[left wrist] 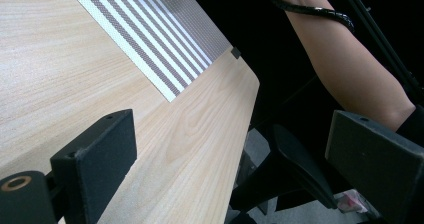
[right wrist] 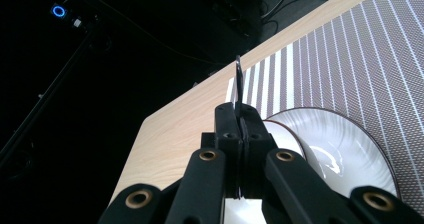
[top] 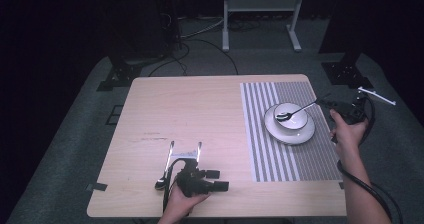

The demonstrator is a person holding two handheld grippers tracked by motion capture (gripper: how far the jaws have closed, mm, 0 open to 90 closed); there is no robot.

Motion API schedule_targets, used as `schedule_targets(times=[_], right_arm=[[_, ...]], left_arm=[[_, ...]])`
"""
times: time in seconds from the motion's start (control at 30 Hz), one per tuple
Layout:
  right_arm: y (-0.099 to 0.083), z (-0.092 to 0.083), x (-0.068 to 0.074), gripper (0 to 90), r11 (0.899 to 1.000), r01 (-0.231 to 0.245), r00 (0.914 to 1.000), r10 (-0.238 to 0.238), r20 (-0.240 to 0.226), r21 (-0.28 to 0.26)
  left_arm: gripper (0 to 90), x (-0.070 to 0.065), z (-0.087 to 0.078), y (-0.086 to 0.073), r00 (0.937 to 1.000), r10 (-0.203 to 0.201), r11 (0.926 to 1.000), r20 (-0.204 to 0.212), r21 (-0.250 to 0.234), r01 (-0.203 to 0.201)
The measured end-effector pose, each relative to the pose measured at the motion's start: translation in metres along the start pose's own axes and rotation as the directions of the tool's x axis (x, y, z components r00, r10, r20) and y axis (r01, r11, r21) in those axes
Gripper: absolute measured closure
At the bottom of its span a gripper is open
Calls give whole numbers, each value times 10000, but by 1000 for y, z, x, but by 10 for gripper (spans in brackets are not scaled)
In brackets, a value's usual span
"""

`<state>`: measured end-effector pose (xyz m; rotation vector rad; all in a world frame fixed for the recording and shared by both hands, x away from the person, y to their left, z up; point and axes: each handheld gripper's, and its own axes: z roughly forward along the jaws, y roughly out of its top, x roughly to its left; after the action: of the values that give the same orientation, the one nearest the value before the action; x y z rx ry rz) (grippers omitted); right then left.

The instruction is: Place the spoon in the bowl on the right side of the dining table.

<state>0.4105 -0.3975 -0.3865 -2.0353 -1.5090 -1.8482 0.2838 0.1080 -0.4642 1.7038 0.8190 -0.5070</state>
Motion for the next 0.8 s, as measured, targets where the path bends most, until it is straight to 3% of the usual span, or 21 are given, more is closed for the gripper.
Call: schedule_targets(times=[0.8], right_arm=[[-5,-3,-23,890,9989,-222,9969,253,743,-421]], left_arm=[[48,0,0,0,10000,16,10000,-1,-2,-16]])
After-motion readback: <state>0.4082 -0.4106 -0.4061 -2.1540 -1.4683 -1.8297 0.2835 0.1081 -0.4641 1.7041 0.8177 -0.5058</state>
